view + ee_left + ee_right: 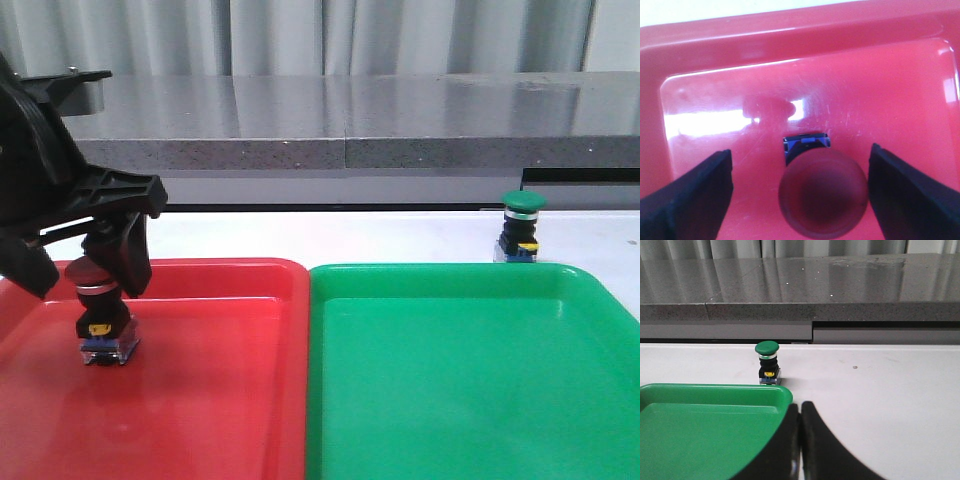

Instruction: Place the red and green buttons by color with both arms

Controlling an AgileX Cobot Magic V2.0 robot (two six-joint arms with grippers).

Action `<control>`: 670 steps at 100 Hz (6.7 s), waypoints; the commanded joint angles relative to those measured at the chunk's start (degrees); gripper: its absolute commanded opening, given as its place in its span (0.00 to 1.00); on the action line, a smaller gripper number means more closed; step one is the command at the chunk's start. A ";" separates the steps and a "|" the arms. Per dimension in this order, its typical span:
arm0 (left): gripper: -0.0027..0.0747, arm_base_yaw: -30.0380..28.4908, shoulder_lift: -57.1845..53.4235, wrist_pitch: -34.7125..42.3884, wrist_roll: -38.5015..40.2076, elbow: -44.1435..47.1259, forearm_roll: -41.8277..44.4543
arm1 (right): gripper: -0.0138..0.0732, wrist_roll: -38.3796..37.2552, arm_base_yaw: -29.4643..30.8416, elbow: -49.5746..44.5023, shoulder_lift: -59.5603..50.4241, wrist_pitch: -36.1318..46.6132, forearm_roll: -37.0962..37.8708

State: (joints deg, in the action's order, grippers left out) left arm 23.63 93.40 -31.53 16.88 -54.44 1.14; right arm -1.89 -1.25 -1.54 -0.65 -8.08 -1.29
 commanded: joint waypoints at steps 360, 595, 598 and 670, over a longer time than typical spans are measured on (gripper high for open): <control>0.01 -17.15 -82.53 27.73 -14.65 41.99 2.74 | 0.03 -0.01 -0.04 0.82 -1.15 4.68 0.58; 0.01 -17.25 -95.44 34.45 -11.18 56.88 5.98 | 0.03 -0.01 -0.04 1.12 -1.15 15.82 0.43; 0.01 -17.25 -95.44 34.45 -11.18 56.88 5.98 | 0.03 -0.01 -0.04 1.59 -1.15 16.06 0.43; 0.01 -17.25 -95.44 34.45 -11.18 56.88 5.98 | 0.03 -0.01 -0.04 42.17 28.17 -31.31 -2.87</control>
State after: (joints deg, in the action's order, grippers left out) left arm 6.47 -0.29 -1.96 5.20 0.03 7.17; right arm -1.98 -1.25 35.90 23.04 -39.07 -3.95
